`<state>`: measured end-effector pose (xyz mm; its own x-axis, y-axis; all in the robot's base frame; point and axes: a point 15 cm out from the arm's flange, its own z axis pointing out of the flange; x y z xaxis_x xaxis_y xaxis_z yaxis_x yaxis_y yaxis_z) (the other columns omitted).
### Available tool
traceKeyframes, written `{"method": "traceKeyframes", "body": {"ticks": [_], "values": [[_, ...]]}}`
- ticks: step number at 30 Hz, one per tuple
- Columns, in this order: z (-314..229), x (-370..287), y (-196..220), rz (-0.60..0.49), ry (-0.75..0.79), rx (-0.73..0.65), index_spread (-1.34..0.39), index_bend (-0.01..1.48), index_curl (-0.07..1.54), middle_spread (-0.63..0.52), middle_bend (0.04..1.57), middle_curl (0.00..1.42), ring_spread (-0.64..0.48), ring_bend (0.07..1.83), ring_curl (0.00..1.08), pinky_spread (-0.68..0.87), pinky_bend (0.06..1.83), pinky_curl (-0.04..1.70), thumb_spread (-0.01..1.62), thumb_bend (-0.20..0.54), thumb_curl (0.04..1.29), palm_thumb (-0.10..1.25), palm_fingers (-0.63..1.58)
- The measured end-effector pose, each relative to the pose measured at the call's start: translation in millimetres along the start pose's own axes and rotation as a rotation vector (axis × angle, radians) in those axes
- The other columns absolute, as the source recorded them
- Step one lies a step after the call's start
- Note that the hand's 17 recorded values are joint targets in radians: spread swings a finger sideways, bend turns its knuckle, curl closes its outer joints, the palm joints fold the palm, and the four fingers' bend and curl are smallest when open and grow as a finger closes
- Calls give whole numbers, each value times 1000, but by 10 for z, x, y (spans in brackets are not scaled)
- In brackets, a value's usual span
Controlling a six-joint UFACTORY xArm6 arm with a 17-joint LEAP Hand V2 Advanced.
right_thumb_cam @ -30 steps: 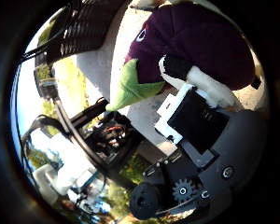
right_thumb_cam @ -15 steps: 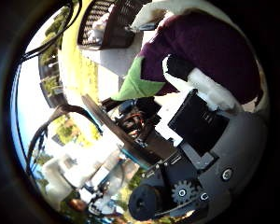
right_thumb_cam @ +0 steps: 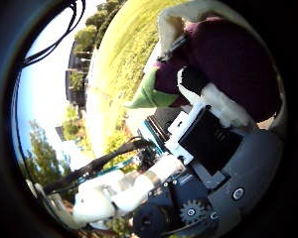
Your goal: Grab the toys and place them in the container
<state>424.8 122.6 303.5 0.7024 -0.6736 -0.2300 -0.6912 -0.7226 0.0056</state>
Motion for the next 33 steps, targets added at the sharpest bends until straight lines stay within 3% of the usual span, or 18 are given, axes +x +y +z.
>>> {"method": "traceKeyframes", "body": {"ticks": [4,9,12,14,15,18,22,26,33], "values": [[239,-65,-637,13,45,72,-1188,684,1025,-244,1346,1155,-149,1575,923,95,1694,889,1146,-28,767,941,660],[1036,-18,-1363,74,57,77,-1180,616,1115,-230,1346,1128,-122,1609,898,101,1640,905,1165,-25,715,915,581],[1545,34,-1553,88,36,19,-1131,570,1147,-188,1236,1044,-35,1521,812,153,1540,860,1167,-27,675,900,573],[1753,78,-1737,100,33,1,-1088,573,1152,-162,1118,983,13,1431,776,182,1444,844,1167,-28,656,892,437],[1820,83,-1806,103,32,-9,-1038,553,1148,-144,997,935,43,1352,758,209,1370,841,1164,-32,643,879,221],[2068,48,-1768,120,3,-95,-898,447,1092,-80,704,785,134,1113,654,298,1212,766,1156,-31,618,862,-189],[2197,109,-1557,139,-27,-176,-711,191,892,14,331,571,247,731,449,394,1055,621,1131,-30,591,851,-262],[2148,174,-1526,135,-7,-181,-636,105,771,50,216,500,279,632,390,433,979,567,1111,-31,577,841,-190],[1648,311,-1412,153,27,-157,-522,127,564,95,141,399,310,532,337,491,879,482,1091,-24,554,846,-101]]}}
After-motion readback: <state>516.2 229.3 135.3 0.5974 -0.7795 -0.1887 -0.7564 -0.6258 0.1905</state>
